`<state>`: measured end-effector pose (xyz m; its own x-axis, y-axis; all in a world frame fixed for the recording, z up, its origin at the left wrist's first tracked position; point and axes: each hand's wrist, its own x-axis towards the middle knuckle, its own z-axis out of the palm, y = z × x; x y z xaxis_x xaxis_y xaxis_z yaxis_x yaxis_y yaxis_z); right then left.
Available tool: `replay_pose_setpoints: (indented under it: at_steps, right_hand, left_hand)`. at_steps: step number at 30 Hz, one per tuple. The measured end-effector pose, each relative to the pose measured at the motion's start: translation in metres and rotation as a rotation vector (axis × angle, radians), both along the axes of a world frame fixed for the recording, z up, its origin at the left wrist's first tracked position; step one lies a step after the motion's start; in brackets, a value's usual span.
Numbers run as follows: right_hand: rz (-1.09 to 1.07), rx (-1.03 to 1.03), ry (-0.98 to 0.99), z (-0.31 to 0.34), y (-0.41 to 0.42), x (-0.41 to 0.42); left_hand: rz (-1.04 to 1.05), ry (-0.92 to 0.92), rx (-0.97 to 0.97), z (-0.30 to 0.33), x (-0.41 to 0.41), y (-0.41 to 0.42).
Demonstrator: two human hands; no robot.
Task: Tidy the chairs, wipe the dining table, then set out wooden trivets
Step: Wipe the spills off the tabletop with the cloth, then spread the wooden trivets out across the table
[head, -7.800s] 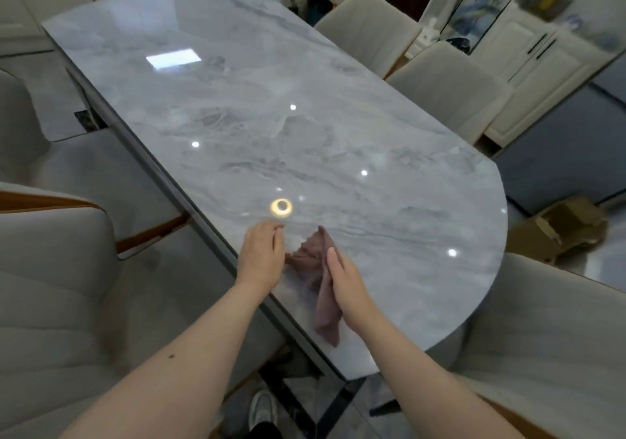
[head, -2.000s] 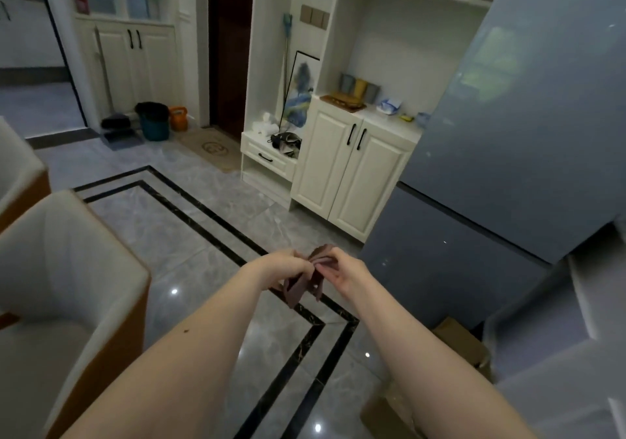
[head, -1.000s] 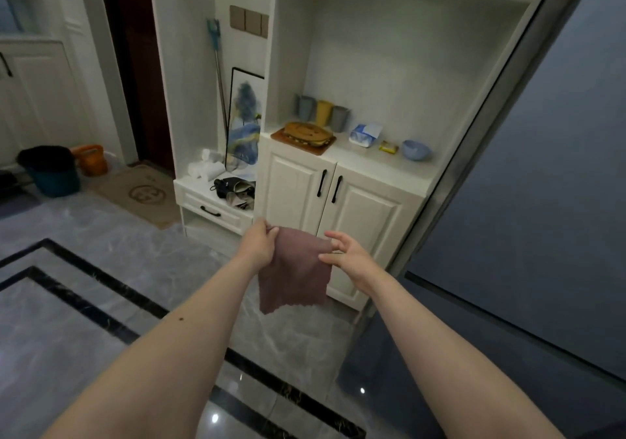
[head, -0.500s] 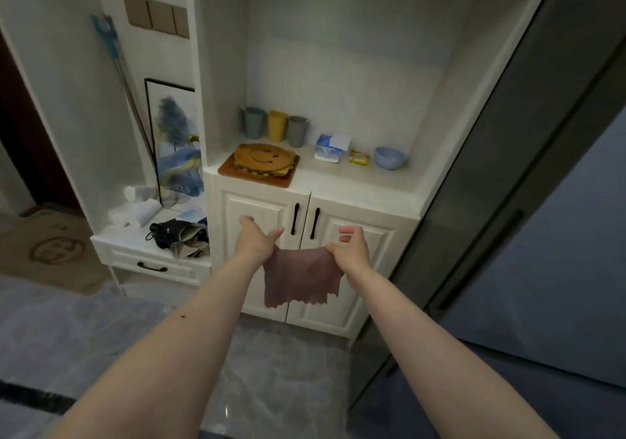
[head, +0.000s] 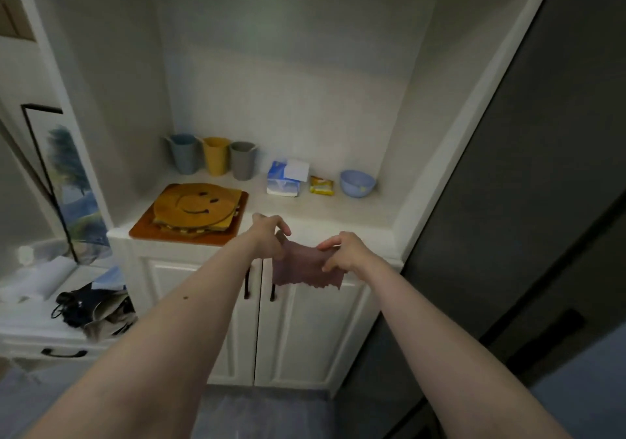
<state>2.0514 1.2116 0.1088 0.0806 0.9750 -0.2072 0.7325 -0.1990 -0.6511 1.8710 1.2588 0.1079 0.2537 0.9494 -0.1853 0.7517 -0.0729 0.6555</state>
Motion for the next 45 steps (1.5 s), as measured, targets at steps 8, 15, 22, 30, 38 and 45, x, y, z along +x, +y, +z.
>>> replay_pose_setpoints:
  at_steps: [8,15,22,30,38,45]
  right_hand:
    - [-0.253,0.206,0.007,-0.003,0.059,0.057]
    - [-0.469,0.218,-0.169,0.000,0.094,0.102]
    - [-0.541,0.246,-0.520,0.006,0.106,0.124]
    - [-0.284,0.080,-0.716,-0.040,0.098,0.118]
    - [-0.292,-0.007,-0.544,-0.069,0.089,0.101]
    - [-0.265,0.026,-0.469,-0.061,0.092,0.100]
  left_hand:
    - [-0.017,-0.113,0.195,0.005,0.076,0.081]
    - [-0.129,0.051,0.266,-0.002,0.151,0.156]
    - [-0.180,-0.221,0.021,-0.018,0.220,0.199]
    - [-0.094,-0.557,-0.482,-0.068,0.233,0.205]
    - [-0.118,-0.558,-0.448,-0.084,0.238,0.203]
    - [-0.143,-0.466,-0.265,-0.085,0.220,0.198]
